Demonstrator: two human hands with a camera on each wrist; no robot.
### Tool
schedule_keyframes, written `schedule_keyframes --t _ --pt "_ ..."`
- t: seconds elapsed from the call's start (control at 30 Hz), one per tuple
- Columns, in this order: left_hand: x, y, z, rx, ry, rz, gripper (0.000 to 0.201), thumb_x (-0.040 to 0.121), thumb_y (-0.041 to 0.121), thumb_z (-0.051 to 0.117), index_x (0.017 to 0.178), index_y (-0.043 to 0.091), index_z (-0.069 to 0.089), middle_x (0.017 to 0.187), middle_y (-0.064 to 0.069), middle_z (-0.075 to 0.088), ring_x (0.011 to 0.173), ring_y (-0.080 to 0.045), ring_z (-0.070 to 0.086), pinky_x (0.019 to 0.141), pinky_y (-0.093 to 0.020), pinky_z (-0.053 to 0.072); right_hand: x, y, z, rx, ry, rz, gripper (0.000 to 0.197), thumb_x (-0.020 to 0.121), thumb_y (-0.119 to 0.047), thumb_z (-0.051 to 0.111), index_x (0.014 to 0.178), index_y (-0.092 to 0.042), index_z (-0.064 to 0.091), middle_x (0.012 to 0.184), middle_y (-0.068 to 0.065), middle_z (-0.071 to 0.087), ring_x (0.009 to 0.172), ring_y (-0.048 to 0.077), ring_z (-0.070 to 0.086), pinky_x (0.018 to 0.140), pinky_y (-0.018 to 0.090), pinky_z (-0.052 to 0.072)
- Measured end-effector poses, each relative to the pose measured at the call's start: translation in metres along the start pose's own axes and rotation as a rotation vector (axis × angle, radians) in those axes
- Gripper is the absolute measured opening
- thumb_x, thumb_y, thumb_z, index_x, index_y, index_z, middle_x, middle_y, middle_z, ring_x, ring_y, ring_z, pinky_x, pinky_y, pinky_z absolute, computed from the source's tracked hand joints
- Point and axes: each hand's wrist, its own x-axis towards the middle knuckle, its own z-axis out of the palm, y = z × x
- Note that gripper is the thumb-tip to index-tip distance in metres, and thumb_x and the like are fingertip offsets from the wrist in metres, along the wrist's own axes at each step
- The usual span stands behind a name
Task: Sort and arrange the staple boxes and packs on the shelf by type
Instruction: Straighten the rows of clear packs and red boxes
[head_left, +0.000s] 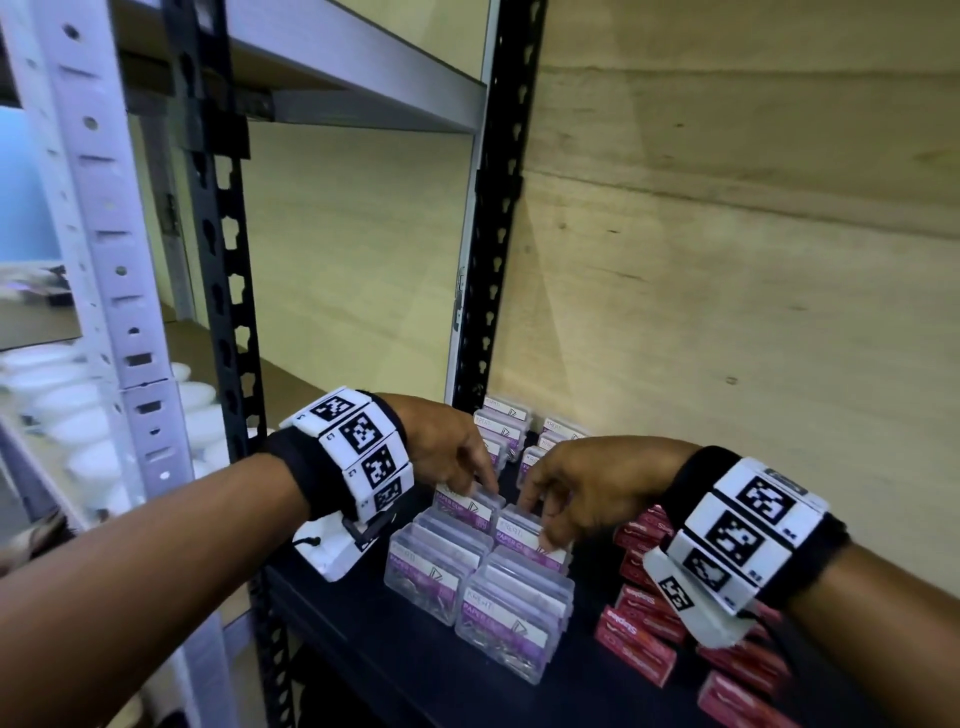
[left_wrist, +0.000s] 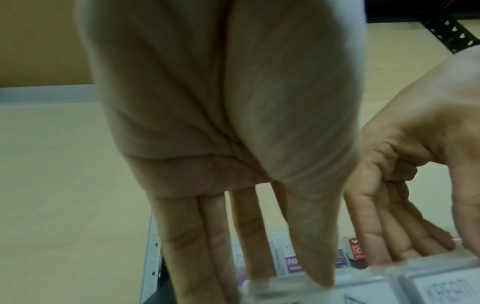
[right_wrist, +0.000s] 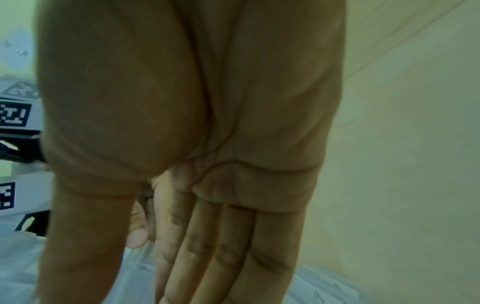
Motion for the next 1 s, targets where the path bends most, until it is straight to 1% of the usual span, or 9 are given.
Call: schedule_keyframes --t 0.13,0.2,0.23,0.33,0.47,0.57,0.8,0.9,1.0 --pt "-0.007 0.004 0.001 0.005 -0.015 0.023 0.032 0.097 0.021 0.058 0.127 0.030 0.064 0.128 0.012 0.062 0.112 -0.006 0.056 0.095 -0.022 0.042 -0.008 -0.001 0.003 0.027 -0.018 -0.008 0.041 0.090 -0.025 0.071 0.129 -0.019 0.061 0.108 -0.001 0.075 0.092 0.014 0.070 0.080 0.023 0.052" --pt "-0.009 0.005 0.003 0.008 -0.025 0.025 0.032 0.096 0.022 0.058 0.126 0.031 0.065 0.125 0.011 0.064 0.112 -0.008 0.058 0.098 -0.027 0.045 -0.011 -0.002 0.004 0.031 -0.020 -0.010 0.040 0.091 -0.024 0.070 0.130 -0.018 0.061 0.108 0.000 0.075 0.087 0.012 0.069 0.075 0.021 0.051" --pt "-0.009 0.005 0.004 0.013 -0.027 0.026 0.032 0.096 0.022 0.058 0.126 0.031 0.064 0.124 0.011 0.065 0.112 -0.009 0.059 0.099 -0.028 0.046 -0.012 -0.003 0.005 0.032 -0.023 -0.011 0.040 0.091 -0.023 0.069 0.130 -0.018 0.060 0.109 0.001 0.075 0.086 0.011 0.068 0.075 0.021 0.051" --pt "-0.013 0.007 0.005 0.038 -0.030 0.026 0.032 0.097 0.024 0.058 0.127 0.032 0.063 0.126 0.011 0.064 0.113 -0.010 0.058 0.098 -0.026 0.045 -0.015 -0.004 0.007 0.034 -0.031 -0.015 0.042 0.092 -0.022 0.068 0.132 -0.015 0.059 0.113 0.004 0.074 0.088 0.013 0.067 0.084 0.027 0.052" --pt "-0.016 0.008 0.006 0.034 -0.056 0.028 0.033 0.097 0.025 0.057 0.128 0.035 0.062 0.128 0.011 0.063 0.114 -0.011 0.058 0.102 -0.033 0.046 -0.017 -0.004 0.009 0.008 -0.021 -0.014 0.044 0.091 -0.026 0.069 0.133 -0.018 0.058 0.113 0.002 0.073 0.096 0.017 0.070 0.091 0.032 0.053" --pt "-0.017 0.008 0.006 0.017 -0.079 0.032 0.033 0.097 0.023 0.056 0.128 0.035 0.062 0.128 0.012 0.062 0.116 -0.010 0.057 0.103 -0.033 0.045 -0.017 -0.004 0.010 0.014 -0.040 -0.008 0.045 0.091 -0.024 0.069 0.134 -0.018 0.057 0.115 0.003 0.073 0.102 0.021 0.070 0.094 0.036 0.054" --pt "-0.017 0.008 0.005 0.003 -0.103 0.028 0.032 0.098 0.025 0.055 0.127 0.038 0.062 0.125 0.012 0.064 0.114 -0.013 0.059 0.101 -0.038 0.048 -0.015 -0.001 0.010 0.036 -0.063 0.005 0.045 0.091 -0.028 0.070 0.134 -0.022 0.057 0.112 0.005 0.074 0.101 0.021 0.071 0.092 0.034 0.055" --pt "-0.015 0.006 0.005 -0.004 -0.117 0.030 0.032 0.098 0.025 0.055 0.127 0.039 0.062 0.124 0.012 0.064 0.113 -0.014 0.060 0.100 -0.039 0.048 -0.013 0.002 0.009 0.040 -0.071 0.012 0.044 0.091 -0.030 0.069 0.133 -0.024 0.057 0.109 0.006 0.074 0.094 0.020 0.071 0.085 0.030 0.055" --pt "-0.013 0.005 0.004 -0.012 -0.125 0.024 0.033 0.098 0.028 0.055 0.129 0.039 0.060 0.128 0.011 0.063 0.113 -0.015 0.060 0.100 -0.038 0.048 -0.008 0.006 0.006 0.055 -0.075 0.014 0.041 0.091 -0.035 0.068 0.130 -0.026 0.059 0.108 0.005 0.075 0.094 0.020 0.071 0.081 0.027 0.054"
